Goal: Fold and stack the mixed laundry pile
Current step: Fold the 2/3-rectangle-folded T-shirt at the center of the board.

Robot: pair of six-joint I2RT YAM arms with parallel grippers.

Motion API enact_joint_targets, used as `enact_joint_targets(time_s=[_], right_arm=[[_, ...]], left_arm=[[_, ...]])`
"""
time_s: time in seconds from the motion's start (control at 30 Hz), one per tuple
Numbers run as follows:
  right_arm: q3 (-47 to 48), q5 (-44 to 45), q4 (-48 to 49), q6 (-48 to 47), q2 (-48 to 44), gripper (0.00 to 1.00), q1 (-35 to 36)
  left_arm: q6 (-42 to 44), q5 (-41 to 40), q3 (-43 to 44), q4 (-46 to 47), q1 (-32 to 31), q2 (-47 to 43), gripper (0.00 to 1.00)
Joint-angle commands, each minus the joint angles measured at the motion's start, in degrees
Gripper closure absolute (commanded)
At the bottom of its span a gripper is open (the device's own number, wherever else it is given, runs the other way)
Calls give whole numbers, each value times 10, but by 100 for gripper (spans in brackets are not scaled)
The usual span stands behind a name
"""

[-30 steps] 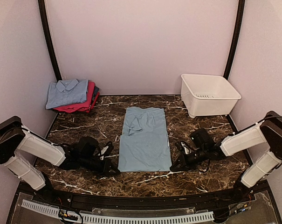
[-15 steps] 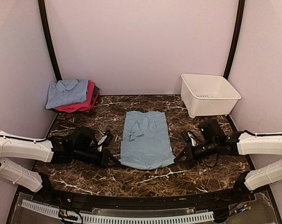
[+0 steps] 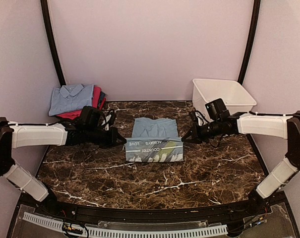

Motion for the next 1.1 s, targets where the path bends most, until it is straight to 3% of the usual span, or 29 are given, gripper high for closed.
enact_joint_targets(time_s=[0.0,0.27,0.5,0.8,1.07], right_arm=[[73,-19,7,-61,85,100,-39],[191,-21,43,-87,270,100,-62],[190,-30,73,-87,336,100,-61],[32,-33,133,-43,253,100,-11],[-132,-11,164,33,92,100,54]], left_arm=[[39,5,75,29,36,82,100],[57,12,191,82,61,270,100],[61,14,191,96,70,339,100],[27,38,53,142,28,274,100],[-10,10,-79,103,-40,121,100]])
